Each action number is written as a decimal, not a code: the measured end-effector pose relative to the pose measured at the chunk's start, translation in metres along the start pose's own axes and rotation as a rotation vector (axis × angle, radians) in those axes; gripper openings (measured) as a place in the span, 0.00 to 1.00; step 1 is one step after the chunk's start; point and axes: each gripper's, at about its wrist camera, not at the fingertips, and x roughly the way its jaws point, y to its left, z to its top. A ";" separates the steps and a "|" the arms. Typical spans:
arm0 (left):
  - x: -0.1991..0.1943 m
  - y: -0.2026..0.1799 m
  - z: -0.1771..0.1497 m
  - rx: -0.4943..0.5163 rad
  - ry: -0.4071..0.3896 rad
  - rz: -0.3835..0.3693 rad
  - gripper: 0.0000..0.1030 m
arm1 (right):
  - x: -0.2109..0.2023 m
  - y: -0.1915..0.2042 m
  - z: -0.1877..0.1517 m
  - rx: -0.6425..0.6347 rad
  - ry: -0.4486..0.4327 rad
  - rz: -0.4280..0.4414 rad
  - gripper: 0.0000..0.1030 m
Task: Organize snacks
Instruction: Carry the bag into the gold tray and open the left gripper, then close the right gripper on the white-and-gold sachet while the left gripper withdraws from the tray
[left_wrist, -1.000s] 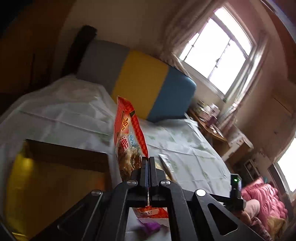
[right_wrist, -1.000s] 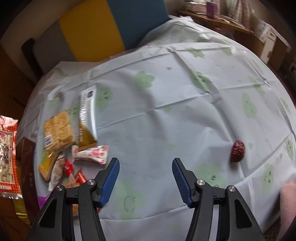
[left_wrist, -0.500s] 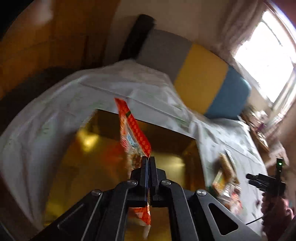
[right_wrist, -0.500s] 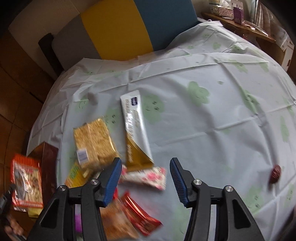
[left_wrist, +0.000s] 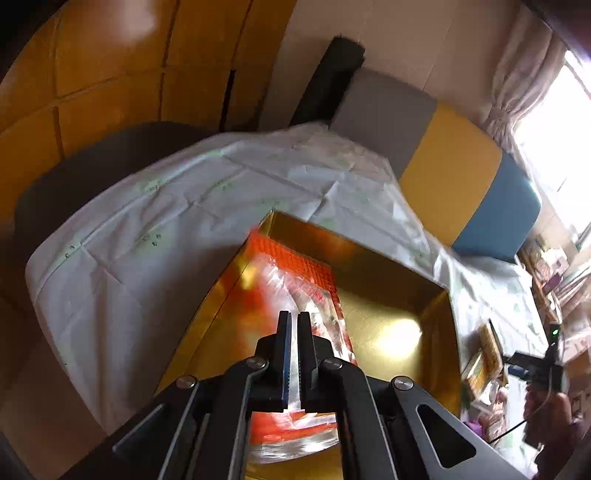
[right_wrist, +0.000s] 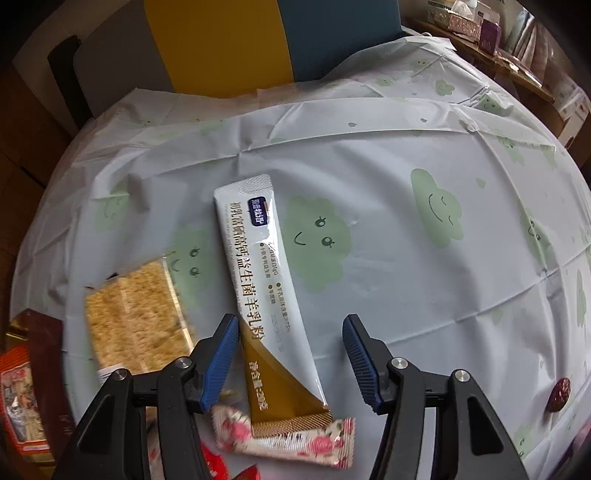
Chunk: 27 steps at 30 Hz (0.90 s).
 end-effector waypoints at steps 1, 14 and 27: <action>-0.005 -0.002 0.000 0.007 -0.028 -0.004 0.07 | 0.004 0.000 0.000 -0.009 0.005 -0.009 0.53; -0.009 -0.066 -0.036 0.154 0.057 -0.177 0.24 | -0.004 -0.021 -0.016 -0.111 0.049 -0.035 0.36; -0.015 -0.145 -0.102 0.394 0.133 -0.272 0.32 | -0.028 -0.061 -0.068 -0.144 0.094 -0.117 0.36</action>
